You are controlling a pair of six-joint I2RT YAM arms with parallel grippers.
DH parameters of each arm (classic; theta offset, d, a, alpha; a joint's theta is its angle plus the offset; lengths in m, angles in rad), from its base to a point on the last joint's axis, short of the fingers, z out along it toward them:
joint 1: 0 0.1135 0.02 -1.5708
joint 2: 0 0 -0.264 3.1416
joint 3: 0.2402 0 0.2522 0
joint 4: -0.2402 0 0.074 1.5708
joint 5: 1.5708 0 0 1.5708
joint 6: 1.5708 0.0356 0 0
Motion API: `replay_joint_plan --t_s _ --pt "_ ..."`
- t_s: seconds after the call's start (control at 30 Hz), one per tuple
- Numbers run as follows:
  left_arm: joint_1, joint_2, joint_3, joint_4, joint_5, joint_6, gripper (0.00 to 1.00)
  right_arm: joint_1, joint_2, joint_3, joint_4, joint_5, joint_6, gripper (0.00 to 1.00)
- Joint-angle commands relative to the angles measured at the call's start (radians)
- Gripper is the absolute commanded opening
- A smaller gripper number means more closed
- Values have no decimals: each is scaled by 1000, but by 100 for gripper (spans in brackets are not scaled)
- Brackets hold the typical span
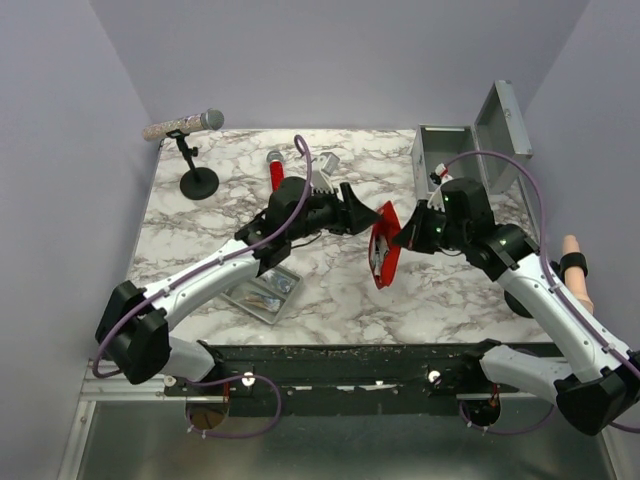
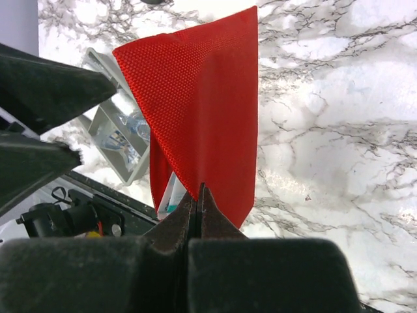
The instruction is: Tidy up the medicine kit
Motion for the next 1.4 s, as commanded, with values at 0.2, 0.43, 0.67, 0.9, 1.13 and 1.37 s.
replay_joint_plan --t_s 0.2,0.43,0.67,0.9,1.13,1.37 --pt "232 -340 -305 207 187 -12 67 0 38 21 0 -432 -295 1" --pt "309 -380 -303 225 501 80 93 12 33 -16 27 -636 -411 1" --pt "309 -247 -278 488 770 -49 96 48 45 -14 38 -768 -448 1" --pt "307 -178 -321 806 864 -247 88 74 15 -22 56 -813 -443 1" --pt "281 -90 -334 1188 922 -520 79 75 12 -31 61 -795 -437 1" --pt "243 -72 -320 1123 940 -501 72 74 22 -25 53 -756 -432 1"
